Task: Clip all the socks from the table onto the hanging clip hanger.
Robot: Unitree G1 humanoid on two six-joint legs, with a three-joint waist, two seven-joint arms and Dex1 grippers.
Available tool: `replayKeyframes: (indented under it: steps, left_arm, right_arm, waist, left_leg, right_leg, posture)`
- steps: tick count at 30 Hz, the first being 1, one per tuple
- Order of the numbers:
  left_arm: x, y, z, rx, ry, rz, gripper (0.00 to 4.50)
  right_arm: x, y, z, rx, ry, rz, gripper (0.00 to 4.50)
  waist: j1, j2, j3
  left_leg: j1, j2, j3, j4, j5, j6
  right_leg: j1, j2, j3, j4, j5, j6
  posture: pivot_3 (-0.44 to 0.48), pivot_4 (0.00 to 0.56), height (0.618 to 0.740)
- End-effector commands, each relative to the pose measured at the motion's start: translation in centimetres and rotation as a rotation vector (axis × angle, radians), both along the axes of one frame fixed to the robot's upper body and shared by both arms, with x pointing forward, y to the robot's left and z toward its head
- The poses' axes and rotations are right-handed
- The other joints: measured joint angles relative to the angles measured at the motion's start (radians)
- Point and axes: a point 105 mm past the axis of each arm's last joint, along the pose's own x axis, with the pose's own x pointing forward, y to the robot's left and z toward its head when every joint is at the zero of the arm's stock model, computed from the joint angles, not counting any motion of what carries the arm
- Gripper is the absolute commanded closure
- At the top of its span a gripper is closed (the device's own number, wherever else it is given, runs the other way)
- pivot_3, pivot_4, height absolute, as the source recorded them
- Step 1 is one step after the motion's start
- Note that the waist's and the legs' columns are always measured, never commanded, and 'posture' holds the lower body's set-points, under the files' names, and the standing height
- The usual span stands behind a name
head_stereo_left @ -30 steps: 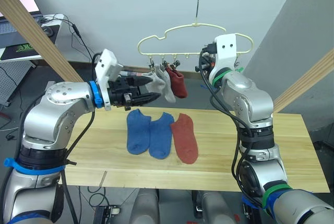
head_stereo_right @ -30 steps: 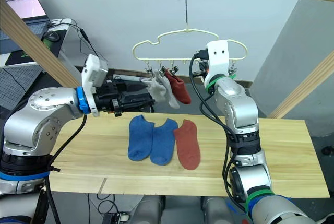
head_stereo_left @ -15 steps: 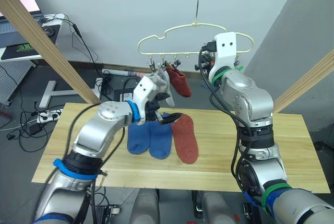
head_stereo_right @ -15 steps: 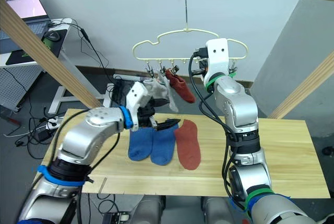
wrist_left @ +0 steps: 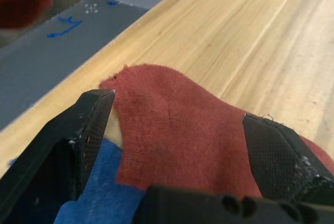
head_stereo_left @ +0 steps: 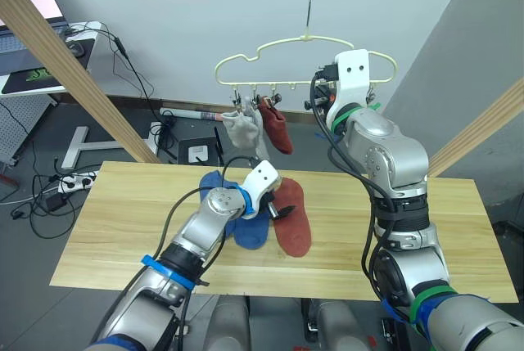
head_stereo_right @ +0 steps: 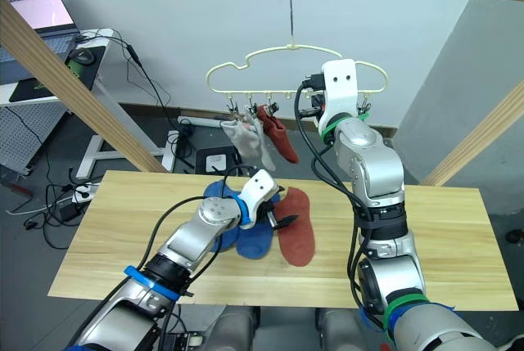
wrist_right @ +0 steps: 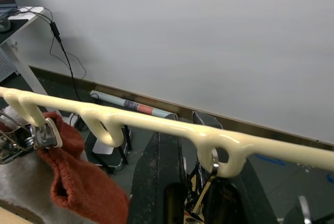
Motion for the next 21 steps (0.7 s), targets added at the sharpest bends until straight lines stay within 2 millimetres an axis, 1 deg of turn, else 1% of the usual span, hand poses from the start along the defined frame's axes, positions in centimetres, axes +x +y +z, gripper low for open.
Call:
replayKeyframes:
  steps: [1,5,7,14,17,20,21]
  left_arm:
    - [0.5,-1.0,-0.3,0.048,-0.029,-0.021,0.04]
    - [0.6,-1.8,-1.1,0.075,-0.015,-0.029,0.04]
    - [0.5,-2.1,-1.7,0.09,0.023,-0.03,0.04]
    - [-0.1,-2.3,-2.9,0.12,0.098,-0.047,0.04]
    - [-0.1,-2.2,-3.1,0.131,0.108,-0.048,0.62]
    - [-0.1,-2.2,-3.2,0.123,0.12,-0.041,1.48]
    - [-0.1,-2.2,-3.2,0.121,0.121,-0.04,1.84]
  right_arm:
    - [-0.8,0.3,2.7,0.016,-0.093,0.016,4.48]
    - [-0.9,0.1,2.7,0.017,-0.091,0.008,4.48]
    - [-1.0,0.0,2.7,0.017,-0.09,0.004,4.48]
    - [-1.1,-0.2,2.7,0.02,-0.086,-0.006,4.48]
    - [-1.2,-0.3,2.7,0.021,-0.086,-0.009,4.48]
    - [-1.2,-0.4,2.7,0.021,-0.086,-0.01,4.48]
    - [-1.2,-0.4,2.7,0.021,-0.086,-0.011,4.48]
  waist:
    - [0.0,0.0,0.0]
    - [-0.003,0.0,0.0]
    - [-0.005,0.0,0.0]
    - [-0.024,0.0,0.0]
    - [-0.025,0.0,0.0]
    - [-0.025,0.0,0.0]
    - [-0.025,0.0,0.0]
  left_leg:
    - [0.0,0.0,0.0,0.0,0.0,0.0]
    - [0.0,0.0,0.0,0.0,0.0,0.0]
    - [0.0,0.0,0.0,0.0,0.0,0.0]
    - [0.0,0.0,0.0,0.0,0.0,0.0]
    - [0.0,0.0,0.0,0.0,0.0,0.001]
    - [0.0,0.0,0.0,0.0,0.0,0.001]
    - [0.0,0.0,0.0,0.0,0.0,0.001]
  right_leg:
    - [0.0,0.0,0.0,0.0,0.0,0.0]
    - [0.0,0.0,0.0,0.0,0.0,0.0]
    - [0.0,0.0,0.0,0.0,0.0,0.0]
    - [0.0,0.0,0.0,0.001,0.0,0.0]
    - [0.0,0.0,0.0,0.001,0.0,0.0]
    - [0.0,0.0,0.0,0.001,0.0,0.0]
    - [0.0,0.0,0.0,0.001,0.0,0.0]
  posture:
    - [0.094,0.239,0.74]
    - [0.08,0.242,0.74]
    - [0.077,0.243,0.74]
    - [0.063,0.246,0.74]
    - [0.058,0.243,0.74]
    - [0.058,0.243,0.74]
    - [0.058,0.243,0.74]
